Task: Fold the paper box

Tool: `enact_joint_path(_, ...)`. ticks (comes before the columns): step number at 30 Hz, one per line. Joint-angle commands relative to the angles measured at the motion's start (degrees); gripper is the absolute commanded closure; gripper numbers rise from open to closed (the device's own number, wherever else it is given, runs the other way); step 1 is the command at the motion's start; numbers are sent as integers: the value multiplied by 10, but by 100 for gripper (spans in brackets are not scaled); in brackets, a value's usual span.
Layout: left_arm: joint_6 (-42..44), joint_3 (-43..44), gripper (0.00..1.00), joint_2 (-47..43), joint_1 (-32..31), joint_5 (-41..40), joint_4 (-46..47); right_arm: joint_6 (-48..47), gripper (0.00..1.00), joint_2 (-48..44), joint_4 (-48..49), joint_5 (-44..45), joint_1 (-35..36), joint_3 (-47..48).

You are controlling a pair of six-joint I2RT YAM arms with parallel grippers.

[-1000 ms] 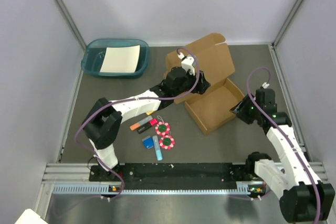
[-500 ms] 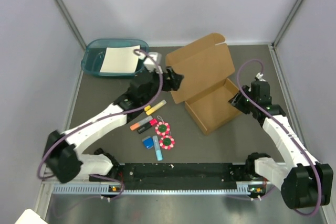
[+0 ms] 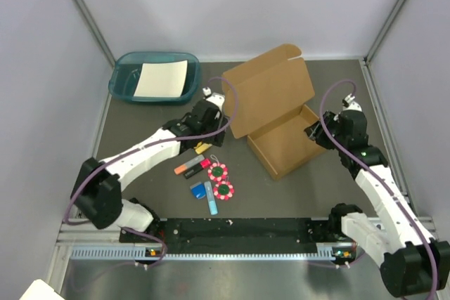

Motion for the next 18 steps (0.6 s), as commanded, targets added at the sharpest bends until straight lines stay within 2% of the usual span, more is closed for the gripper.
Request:
enact_joint_path(1, 83, 72, 21, 50, 6, 61, -94, -9, 61, -34, 26, -16, 7, 17)
enact_joint_path(7, 129, 137, 19, 152, 17, 68, -137, -4, 61, -56, 28, -35, 10, 5)
enact_joint_path(11, 118, 162, 20, 216, 31, 92, -148, -1, 61, -66, 30, -41, 15, 0)
enact_joint_path(18, 91, 132, 24, 263, 65, 126, -103, 1, 61, -89, 29, -37, 16, -22)
